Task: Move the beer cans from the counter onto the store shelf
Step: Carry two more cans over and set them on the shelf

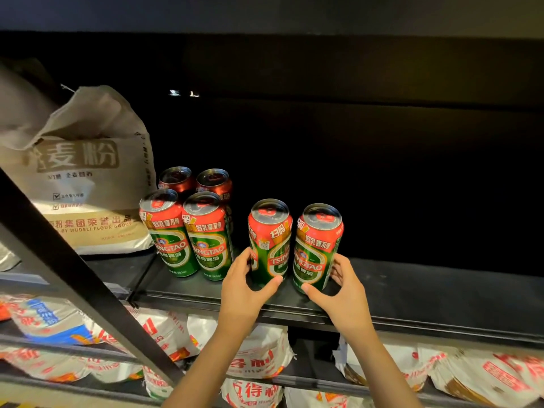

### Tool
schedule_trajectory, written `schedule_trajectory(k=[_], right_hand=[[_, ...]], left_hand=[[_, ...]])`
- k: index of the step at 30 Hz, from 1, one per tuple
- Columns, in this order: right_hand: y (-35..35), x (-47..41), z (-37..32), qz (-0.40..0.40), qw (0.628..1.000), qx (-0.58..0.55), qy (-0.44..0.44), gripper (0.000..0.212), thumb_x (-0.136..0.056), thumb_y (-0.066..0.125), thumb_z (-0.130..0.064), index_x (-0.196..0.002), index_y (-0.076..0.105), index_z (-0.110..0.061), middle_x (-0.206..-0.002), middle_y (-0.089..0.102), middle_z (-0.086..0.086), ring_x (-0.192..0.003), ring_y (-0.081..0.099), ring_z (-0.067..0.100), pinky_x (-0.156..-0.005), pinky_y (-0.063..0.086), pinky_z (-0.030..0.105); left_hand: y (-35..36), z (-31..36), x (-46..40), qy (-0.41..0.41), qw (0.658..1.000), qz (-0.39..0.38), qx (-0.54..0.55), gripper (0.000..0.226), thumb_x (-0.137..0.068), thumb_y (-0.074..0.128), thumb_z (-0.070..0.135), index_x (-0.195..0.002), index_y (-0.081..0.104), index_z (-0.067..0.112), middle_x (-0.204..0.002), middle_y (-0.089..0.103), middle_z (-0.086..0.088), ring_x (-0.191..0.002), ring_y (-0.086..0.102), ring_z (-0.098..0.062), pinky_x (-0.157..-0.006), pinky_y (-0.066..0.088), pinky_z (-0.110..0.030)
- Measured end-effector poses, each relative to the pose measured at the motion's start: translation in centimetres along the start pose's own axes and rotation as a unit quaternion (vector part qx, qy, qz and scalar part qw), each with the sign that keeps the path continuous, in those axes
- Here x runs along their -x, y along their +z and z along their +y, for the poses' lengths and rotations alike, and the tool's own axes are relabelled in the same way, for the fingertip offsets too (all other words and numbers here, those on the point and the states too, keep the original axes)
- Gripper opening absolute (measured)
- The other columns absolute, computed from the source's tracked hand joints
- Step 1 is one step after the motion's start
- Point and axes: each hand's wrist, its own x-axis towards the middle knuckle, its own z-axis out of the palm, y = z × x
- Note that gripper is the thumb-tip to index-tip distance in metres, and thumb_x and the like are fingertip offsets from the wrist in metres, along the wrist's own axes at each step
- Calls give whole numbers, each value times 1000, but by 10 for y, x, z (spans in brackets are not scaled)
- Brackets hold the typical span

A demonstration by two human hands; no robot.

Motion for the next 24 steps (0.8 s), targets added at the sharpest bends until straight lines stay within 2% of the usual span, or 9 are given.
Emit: schedule_trajectory(k=[3,6,9,12,17,21,24], right_hand=[[-1,0,-3,-21,1000,3,-6,64,-75,79,-23,-125,42,-37,-114,49,-33,-103,43,-25,-78,34,-6],[0,0,-5,-39,999,3,-13,64,-78,76,-21,-128,39,-36,-116,46,-34,-103,38,-31,-77,33,-7],[2,-1,-5,-25,999,5,-22,67,-73,79,-30,-126,39,-41,-121,43,-26,-112,40,-21,-81,35,-4],[1,-2,-7,-16,1000,6,-13,68,-69,82,-31,-116,36,-51,-117,44,-27,-107,44,-17,-77,38,-1],[1,0,-4,-4,1000,3,-6,72,-68,82,-29,-125,38,-39,-118,50,-22,-105,48,-8,-77,37,1],[0,-1,-3,-13,1000,7,-1,68,-70,81,-27,-123,41,-37,-117,52,-22,-112,49,-1,-80,36,-1],[2,0,-1,-12,1000,11,-1,67,-73,80,-26,-129,43,-32,-120,53,-20,-115,48,1,-91,34,6]], left_hand=[[-1,0,-1,32,999,-13,-27,55,-77,75,25,-127,52,21,-118,51,9,-112,48,0,-92,37,-6],[-1,3,-1,34,999,-16,-33,56,-78,74,25,-126,47,31,-115,50,17,-109,47,7,-91,38,-6],[2,7,-1,2,1000,-9,-8,76,-71,80,27,-131,36,36,-119,45,27,-110,46,12,-86,36,0],[6,6,-2,-19,1000,2,-7,73,-67,83,30,-127,40,30,-119,51,16,-108,50,4,-86,38,-4],[4,7,0,-26,999,18,4,70,-67,83,25,-120,38,34,-110,46,30,-101,46,18,-81,38,1],[2,3,0,-14,1000,8,0,64,-69,81,32,-122,44,32,-116,52,23,-111,49,6,-88,38,-2],[-1,0,1,29,999,4,-32,64,-71,71,48,-127,50,26,-120,53,16,-115,49,-1,-94,39,-11]])
